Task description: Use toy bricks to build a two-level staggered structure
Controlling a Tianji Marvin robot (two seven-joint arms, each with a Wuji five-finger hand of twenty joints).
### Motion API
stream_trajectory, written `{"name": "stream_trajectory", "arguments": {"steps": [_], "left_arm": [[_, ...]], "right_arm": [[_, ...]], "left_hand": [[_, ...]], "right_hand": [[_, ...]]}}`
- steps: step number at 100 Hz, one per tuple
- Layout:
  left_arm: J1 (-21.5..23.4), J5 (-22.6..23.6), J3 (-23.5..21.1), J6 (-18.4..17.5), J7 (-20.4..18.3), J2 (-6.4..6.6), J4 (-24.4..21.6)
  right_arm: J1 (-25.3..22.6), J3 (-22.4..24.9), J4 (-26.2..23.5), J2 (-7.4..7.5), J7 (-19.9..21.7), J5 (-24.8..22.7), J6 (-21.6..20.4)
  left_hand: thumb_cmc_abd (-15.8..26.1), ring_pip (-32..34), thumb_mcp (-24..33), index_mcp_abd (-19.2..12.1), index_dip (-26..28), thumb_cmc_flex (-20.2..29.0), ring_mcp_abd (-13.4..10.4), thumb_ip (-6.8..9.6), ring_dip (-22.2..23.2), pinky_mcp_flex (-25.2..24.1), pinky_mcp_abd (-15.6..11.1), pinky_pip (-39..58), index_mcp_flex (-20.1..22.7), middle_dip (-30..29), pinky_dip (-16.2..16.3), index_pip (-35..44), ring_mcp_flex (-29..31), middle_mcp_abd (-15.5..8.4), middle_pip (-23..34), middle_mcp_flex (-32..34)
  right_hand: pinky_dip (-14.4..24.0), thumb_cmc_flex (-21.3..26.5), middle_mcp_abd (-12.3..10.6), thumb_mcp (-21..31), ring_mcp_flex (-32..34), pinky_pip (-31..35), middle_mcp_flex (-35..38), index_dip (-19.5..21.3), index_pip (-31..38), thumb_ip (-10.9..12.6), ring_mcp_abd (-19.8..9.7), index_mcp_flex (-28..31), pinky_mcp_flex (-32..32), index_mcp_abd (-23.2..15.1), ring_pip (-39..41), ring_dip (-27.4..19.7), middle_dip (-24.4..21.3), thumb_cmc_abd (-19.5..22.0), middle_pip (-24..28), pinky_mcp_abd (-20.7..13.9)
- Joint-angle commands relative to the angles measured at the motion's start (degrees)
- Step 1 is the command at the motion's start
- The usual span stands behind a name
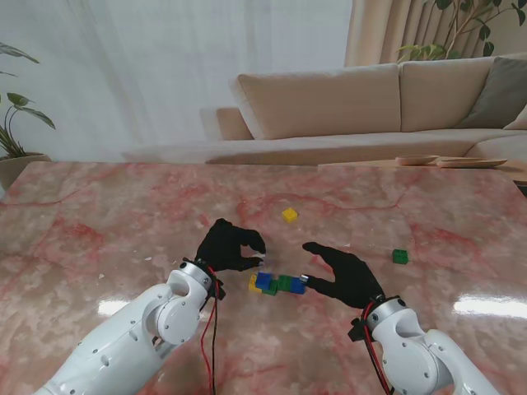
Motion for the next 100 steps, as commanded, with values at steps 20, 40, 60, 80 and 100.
{"name": "stream_trajectory", "arguments": {"steps": [20,40,60,80,100], "left_arm": [[4.1,-1.8,-4.8,1.0,-2.4,0.89,-4.9],[5.7,-4.0,-7.5,-1.0,-11.1,2.74,-5.9],[5.4,-7.4,-6.5,-5.1,-14.6,3.24,-1.8],[5.1,-10.4,-5.8,-6.7,-18.3,3.69,0.3],[3.4,-12.4,-3.4,-6.2,-19.2,3.37,3.6]], "right_arm": [[-0.2,0.2,0.2,-0.04,0.6,-0.6,0.3],[0.2,0.1,0.2,0.04,1.1,-0.8,0.7],[0.7,-0.1,0.3,0.13,1.5,-1.0,0.7],[1.2,-0.1,0.4,0.29,2.5,-0.9,0.8],[1.8,-0.5,0.4,0.33,2.8,-0.9,0.9]], "left_hand": [[3.8,-6.8,3.7,10.1,3.7,-11.6,1.4,5.15,-4.7,-5.3,0.1,-6.7,-8.2,-6.6,-4.0,-14.5,-9.6,3.8,1.8,-14.8],[3.9,-10.9,-3.6,15.3,0.3,-14.6,2.5,5.7,-5.9,-8.9,-0.2,-17.6,-18.4,-4.6,-5.7,-24.9,-22.5,6.0,-0.3,-31.6],[3.6,-12.9,-5.0,17.6,-2.5,-15.5,2.0,5.63,-6.9,-9.6,-1.8,-30.3,-25.2,-3.7,-3.3,-30.2,-30.2,6.3,-2.1,-41.6],[3.9,-15.2,-7.0,19.6,-5.1,-15.6,1.6,5.72,-8.4,-10.5,-3.0,-40.7,-30.7,-5.8,-1.9,-34.5,-36.3,7.0,-6.1,-50.3],[3.3,-16.1,-6.9,21.1,-5.7,-15.3,1.7,5.78,-8.7,-10.6,-3.3,-43.5,-33.8,-6.0,-0.3,-35.9,-38.4,7.7,-9.9,-52.0]], "right_hand": [[0.0,1.2,-1.0,0.6,-0.6,0.3,-0.5,-0.3,-0.2,0.6,0.0,0.3,-0.3,-1.3,0.0,-0.3,0.7,-0.4,0.3,-0.8],[0.0,1.2,-0.9,0.6,-0.7,0.3,-0.6,-0.3,-0.2,0.6,-0.1,0.3,-0.3,-1.3,0.0,-0.3,0.7,-0.4,0.2,-0.8],[0.0,1.2,-1.0,0.6,-0.7,0.3,-0.6,-0.3,-0.2,0.7,-0.1,0.3,-0.3,-1.3,0.0,-0.3,0.7,-0.4,0.2,-0.8],[0.0,1.1,-0.9,0.6,-0.7,0.3,-0.7,-0.2,-0.2,0.6,-0.1,0.3,-0.3,-1.3,0.0,-0.3,0.7,-0.4,0.2,-0.8],[0.0,1.1,-0.9,0.6,-0.7,0.3,-0.7,-0.2,-0.2,0.7,-0.1,0.3,-0.3,-1.3,0.0,-0.3,0.7,-0.4,0.2,-0.8]]}}
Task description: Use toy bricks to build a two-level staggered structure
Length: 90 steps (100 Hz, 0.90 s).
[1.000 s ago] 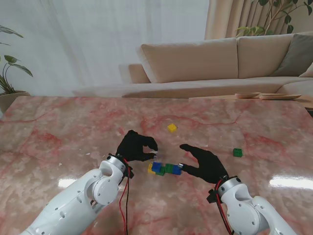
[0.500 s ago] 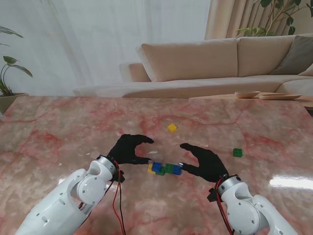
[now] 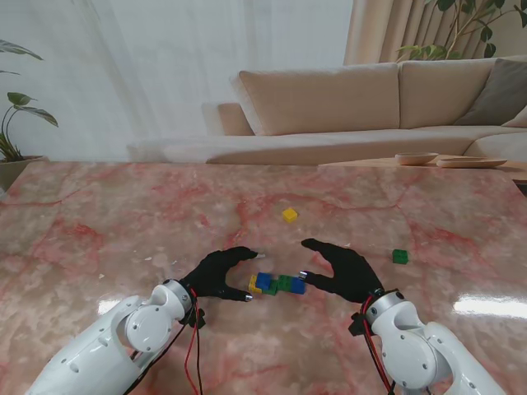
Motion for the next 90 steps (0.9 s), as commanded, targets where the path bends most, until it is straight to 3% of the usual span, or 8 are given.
{"name": "stream_trajectory", "arguments": {"steps": [1,26,40,63,90], "left_arm": [[-0.5,0.1,0.9,0.1,0.6,-0.51,2.3],[-3.7,-0.4,4.9,-0.2,2.3,-1.47,7.2],[-5.6,-0.6,7.0,-0.6,3.7,-2.23,10.1],[-7.9,1.9,10.3,-2.1,7.4,-3.09,13.9],[-8.4,7.6,13.0,-0.7,15.2,-4.0,15.8]], "right_arm": [[0.0,-0.2,0.2,0.0,1.0,0.1,0.3],[0.4,-0.4,0.4,-0.06,0.9,0.3,0.4],[0.4,-0.5,0.6,-0.07,0.9,0.6,0.5],[0.4,-0.3,0.7,-0.05,1.1,0.6,0.4],[0.6,-0.4,1.0,-0.04,1.2,0.8,0.4]], "left_hand": [[-0.1,-0.9,-1.1,0.9,-0.5,-2.6,-0.4,1.16,-0.6,-0.7,-2.0,-2.7,-3.0,0.5,1.9,-0.8,-2.9,0.3,-1.7,-2.4],[-1.0,-0.4,1.7,-0.2,0.9,-1.4,-0.3,0.92,-0.2,-0.7,-2.3,-2.8,-3.2,2.0,4.2,1.5,-2.7,0.2,-2.0,-2.4],[-1.5,-0.1,2.8,-2.5,1.3,-0.3,-0.4,0.98,-0.1,-0.6,-2.4,-3.0,-3.1,2.1,4.6,2.4,-2.6,0.2,-1.7,-2.1],[-2.6,0.1,4.6,-10.7,5.3,0.3,-0.6,0.63,-0.1,-0.4,-2.6,-3.9,-5.0,1.7,4.9,8.7,-3.8,-0.3,-3.7,-3.0],[-3.2,-0.1,5.9,-10.8,14.3,0.2,-0.7,0.51,0.1,-0.3,-2.8,-4.3,-4.8,3.3,4.5,18.8,-4.0,-0.4,-3.2,-2.8]], "right_hand": [[0.0,1.1,-1.0,0.6,-0.7,0.3,-0.7,-0.2,-0.2,0.7,-0.1,0.3,-0.3,-1.3,0.0,-0.3,0.7,-0.4,0.2,-0.9],[0.0,1.2,-1.0,0.6,-0.8,0.3,-0.6,-0.2,-0.2,0.7,-0.1,0.3,-0.3,-1.3,0.0,-0.3,0.7,-0.4,0.3,-0.8],[0.0,1.2,-0.9,0.6,-0.9,0.3,-0.7,-0.2,-0.2,0.7,-0.1,0.3,-0.4,-1.3,-0.1,-0.4,0.7,-0.4,0.3,-0.8],[0.0,1.1,-1.0,0.7,-0.9,0.3,-0.6,-0.1,-0.3,0.6,-0.1,0.3,-0.3,-1.3,0.0,-0.4,0.7,-0.5,0.3,-0.8],[0.1,1.1,-1.0,0.7,-0.8,0.3,-0.7,-0.1,-0.3,0.6,-0.2,0.3,-0.3,-1.3,0.0,-0.4,0.7,-0.5,0.3,-0.8]]}}
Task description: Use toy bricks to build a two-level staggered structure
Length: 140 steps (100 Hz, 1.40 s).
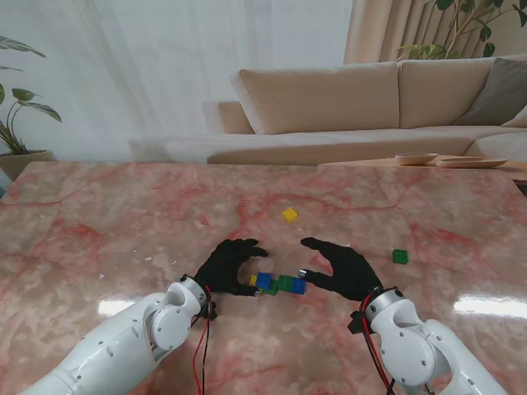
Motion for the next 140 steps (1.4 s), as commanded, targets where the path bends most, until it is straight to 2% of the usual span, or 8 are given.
{"name": "stream_trajectory", "arguments": {"steps": [1,21,57,89,107,127,140], "left_arm": [[1.2,1.0,1.0,1.0,-0.4,-0.33,1.9],[0.8,2.3,2.0,2.2,1.1,-0.5,2.1],[0.1,3.5,3.2,2.6,1.3,-0.32,2.9],[-0.8,5.0,5.1,1.8,3.5,-0.64,4.8],[-0.7,5.0,5.2,3.1,4.4,-0.93,4.7],[-0.3,5.2,5.1,3.2,4.3,-0.81,4.2],[-0.5,4.8,5.3,3.1,4.9,-1.17,4.8]], "right_arm": [[-0.3,-0.1,0.4,-0.06,0.8,0.3,0.2],[0.0,-0.4,0.7,-0.13,0.4,0.5,0.1],[0.0,-0.3,0.6,-0.06,1.0,0.8,0.2],[0.5,-0.4,0.6,0.02,1.7,1.0,0.4],[0.8,-0.2,0.6,0.06,1.9,1.1,0.3],[0.8,0.3,0.5,0.12,2.4,1.0,0.7],[0.8,0.6,0.3,0.15,2.7,1.0,1.0]], "left_hand": [[-1.9,0.6,1.6,-1.7,2.3,0.0,0.8,0.5,0.2,0.3,0.1,-0.2,-1.2,0.8,-0.3,2.7,-0.5,-0.7,-0.5,-2.2],[-1.5,0.9,2.1,-1.2,5.3,1.1,0.9,0.7,0.7,0.4,0.2,-0.4,0.6,1.3,-1.1,6.7,-0.5,-0.5,0.7,-1.7],[-1.2,2.0,4.3,-2.6,8.6,3.3,1.1,1.07,1.0,0.2,0.2,0.4,2.2,1.0,-0.3,11.5,-0.1,-0.5,2.9,-1.0],[0.3,4.6,5.1,-5.4,14.5,4.9,1.2,1.31,1.2,-0.1,0.2,1.5,10.6,1.5,2.1,21.3,1.2,-0.8,9.1,0.5],[1.5,5.5,5.0,-6.3,16.2,5.5,1.3,1.56,1.2,0.0,0.3,1.9,14.4,1.5,2.7,24.7,2.2,-0.8,11.8,2.6],[1.6,5.8,4.5,-6.4,16.4,5.3,1.4,1.56,1.2,0.0,0.3,2.2,14.7,1.2,2.9,24.9,2.4,-0.9,12.1,3.4],[1.9,5.9,4.1,-6.6,17.1,5.2,1.4,1.59,1.0,0.0,0.2,2.1,15.3,1.0,2.8,26.2,2.4,-0.9,12.3,3.9]], "right_hand": [[0.1,1.2,-0.9,0.7,-0.9,0.3,-0.6,-0.1,-0.3,0.6,-0.1,0.3,-0.3,-1.2,0.0,-0.4,0.7,-0.5,0.3,-0.8],[0.1,1.1,-1.0,0.7,-0.9,0.3,-0.7,-0.1,-0.3,0.6,-0.1,0.3,-0.3,-1.3,0.0,-0.4,0.7,-0.5,0.3,-0.8],[0.1,1.1,-1.0,0.7,-0.9,0.3,-0.6,-0.1,-0.3,0.6,-0.1,0.3,-0.4,-1.3,0.0,-0.4,0.8,-0.4,0.3,-0.8],[0.1,1.1,-1.0,0.7,-0.9,0.3,-0.7,-0.1,-0.3,0.6,-0.1,0.3,-0.4,-1.4,0.0,-0.4,0.8,-0.4,0.3,-0.9],[0.1,1.2,-1.0,0.7,-0.9,0.3,-0.6,-0.1,-0.3,0.6,-0.1,0.3,-0.3,-1.4,0.0,-0.4,0.8,-0.4,0.3,-0.8],[0.1,1.2,-0.9,0.8,-0.9,0.3,-0.7,-0.1,-0.3,0.6,-0.1,0.3,-0.4,-1.3,0.0,-0.4,0.7,-0.4,0.3,-0.8],[0.1,1.2,-1.0,0.8,-0.9,0.3,-0.7,-0.1,-0.3,0.6,-0.2,0.3,-0.4,-1.3,0.0,-0.4,0.7,-0.5,0.3,-0.8]]}}
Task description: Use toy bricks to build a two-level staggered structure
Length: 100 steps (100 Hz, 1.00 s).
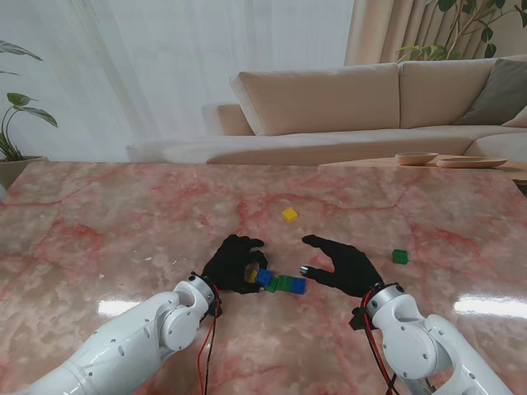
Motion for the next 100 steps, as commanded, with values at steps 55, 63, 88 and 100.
{"name": "stream_trajectory", "arguments": {"steps": [55,63,88,100], "left_arm": [[1.2,-0.6,2.5,0.3,1.1,-0.91,4.1],[1.4,-0.3,2.3,0.4,0.9,-0.73,3.7],[1.4,-0.7,2.1,-0.4,0.6,-0.67,4.2],[1.7,-0.6,1.5,-0.6,0.4,-0.42,3.9]], "right_arm": [[0.1,0.0,0.2,0.08,0.9,0.2,0.8],[0.3,-0.1,0.2,0.13,1.0,0.0,0.8],[2.1,-0.1,0.7,0.16,0.9,-1.4,1.8],[3.7,-0.2,1.3,0.32,1.9,-1.6,2.1]], "left_hand": [[1.3,0.6,-0.3,-2.5,1.9,0.3,1.2,1.02,0.3,-0.6,0.2,1.0,1.9,0.3,1.2,3.7,1.7,-0.8,1.8,4.2],[1.0,0.4,-0.1,-1.2,1.1,-0.4,1.2,1.71,0.3,-0.6,0.1,0.8,-0.5,-0.1,1.2,0.7,1.4,-1.0,1.1,3.1],[-0.3,-0.4,-1.6,4.9,-12.9,-2.5,1.0,1.3,0.0,-0.4,0.0,-0.4,-7.0,-0.7,0.2,-16.8,0.5,-1.4,-0.2,1.0],[-0.7,-0.6,-1.8,6.3,-17.1,-2.8,1.1,1.23,-0.1,-0.4,0.1,-0.5,-7.0,-0.8,-0.2,-21.2,0.6,-1.3,-0.4,0.9]], "right_hand": [[0.1,1.1,-0.9,0.8,-0.9,0.3,-0.7,-0.1,-0.3,0.6,-0.1,0.3,-0.4,-1.4,0.0,-0.4,0.7,-0.6,0.3,-0.9],[0.1,1.1,-1.0,0.9,-0.9,0.2,-0.8,-0.1,-0.3,0.6,0.0,0.2,-0.5,-1.3,0.0,-0.4,0.7,-0.5,0.3,-0.8],[0.1,1.1,-0.9,1.2,-0.2,0.3,-0.9,0.0,-0.3,0.6,0.0,0.2,-0.3,-1.4,0.4,-0.1,0.7,-0.8,0.4,-0.7],[0.1,1.0,-1.0,1.3,0.0,0.3,-0.9,0.0,-0.3,0.6,0.0,0.2,-0.3,-1.4,0.5,0.0,0.7,-0.9,0.4,-0.7]]}}
